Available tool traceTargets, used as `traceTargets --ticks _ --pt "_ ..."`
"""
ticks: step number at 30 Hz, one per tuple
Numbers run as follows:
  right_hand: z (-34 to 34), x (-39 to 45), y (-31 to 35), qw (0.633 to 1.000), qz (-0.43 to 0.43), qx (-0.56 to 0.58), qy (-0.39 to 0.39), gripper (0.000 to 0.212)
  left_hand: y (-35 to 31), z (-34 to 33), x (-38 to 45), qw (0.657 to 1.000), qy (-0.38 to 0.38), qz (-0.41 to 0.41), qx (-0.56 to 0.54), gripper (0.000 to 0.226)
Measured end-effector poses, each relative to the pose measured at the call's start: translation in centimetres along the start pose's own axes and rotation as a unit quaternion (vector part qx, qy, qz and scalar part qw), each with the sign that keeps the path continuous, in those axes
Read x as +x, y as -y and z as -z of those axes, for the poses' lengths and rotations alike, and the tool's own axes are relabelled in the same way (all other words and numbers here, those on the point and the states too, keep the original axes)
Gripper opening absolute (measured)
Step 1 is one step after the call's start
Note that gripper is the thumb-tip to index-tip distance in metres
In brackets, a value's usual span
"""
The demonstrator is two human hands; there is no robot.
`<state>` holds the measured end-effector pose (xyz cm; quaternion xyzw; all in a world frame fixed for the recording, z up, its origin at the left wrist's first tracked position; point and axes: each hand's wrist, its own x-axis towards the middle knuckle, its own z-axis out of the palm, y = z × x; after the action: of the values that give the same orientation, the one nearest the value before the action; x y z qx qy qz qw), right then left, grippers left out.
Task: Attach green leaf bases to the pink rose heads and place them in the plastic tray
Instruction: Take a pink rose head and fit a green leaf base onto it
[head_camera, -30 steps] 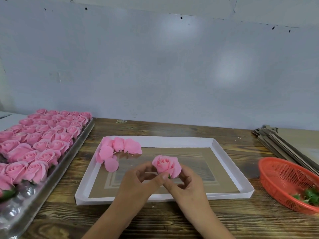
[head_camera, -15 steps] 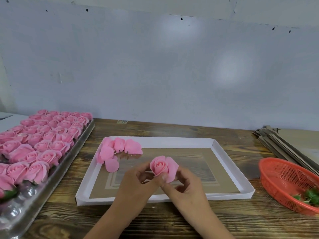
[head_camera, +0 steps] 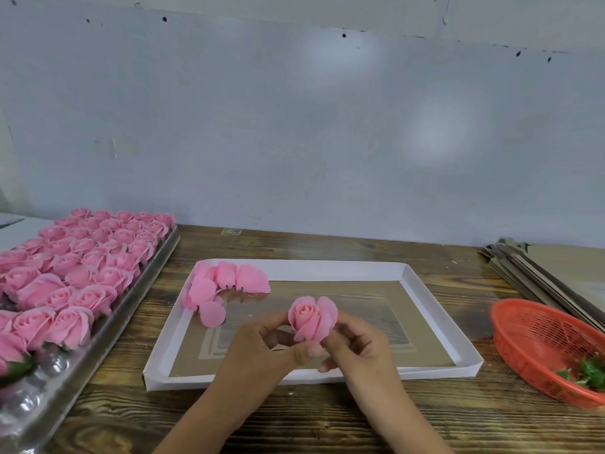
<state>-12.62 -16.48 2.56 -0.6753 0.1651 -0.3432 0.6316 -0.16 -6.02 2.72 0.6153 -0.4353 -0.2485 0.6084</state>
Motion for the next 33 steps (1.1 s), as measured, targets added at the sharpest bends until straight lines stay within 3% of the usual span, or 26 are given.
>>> traceTargets --ticks 3,11,14,27,29,33 --pt "-0.2 0.0 0.0 1.0 -0.002 0.014 0.004 0.019 0.6 -0.2 0.1 0.999 -0.001 0.0 0.037 0.044" --pt "0.3 0.1 -0.3 0.997 -0.037 0.068 0.007 0.031 0.4 -0.2 0.2 0.999 -0.032 0.005 -0.005 0.03" --pt "0.1 0.1 -0.2 0.996 -0.033 0.077 -0.005 0.017 0.6 0.0 0.2 1.0 -0.026 0.007 0.004 0.027" --pt "0.7 0.2 -0.3 0.994 -0.064 0.076 0.041 0.022 0.7 0.4 -0.1 0.997 -0.03 0.028 0.062 0.031" --pt "0.8 0.3 -0.5 0.994 -0.072 0.077 0.027 0.02 -0.2 1.2 -0.3 0.997 -0.046 0.056 0.041 0.022" --pt "1.1 0.4 -0.7 0.992 -0.082 0.097 0.002 0.03 -2.6 5.6 -0.2 0.99 -0.118 0.066 0.047 0.041"
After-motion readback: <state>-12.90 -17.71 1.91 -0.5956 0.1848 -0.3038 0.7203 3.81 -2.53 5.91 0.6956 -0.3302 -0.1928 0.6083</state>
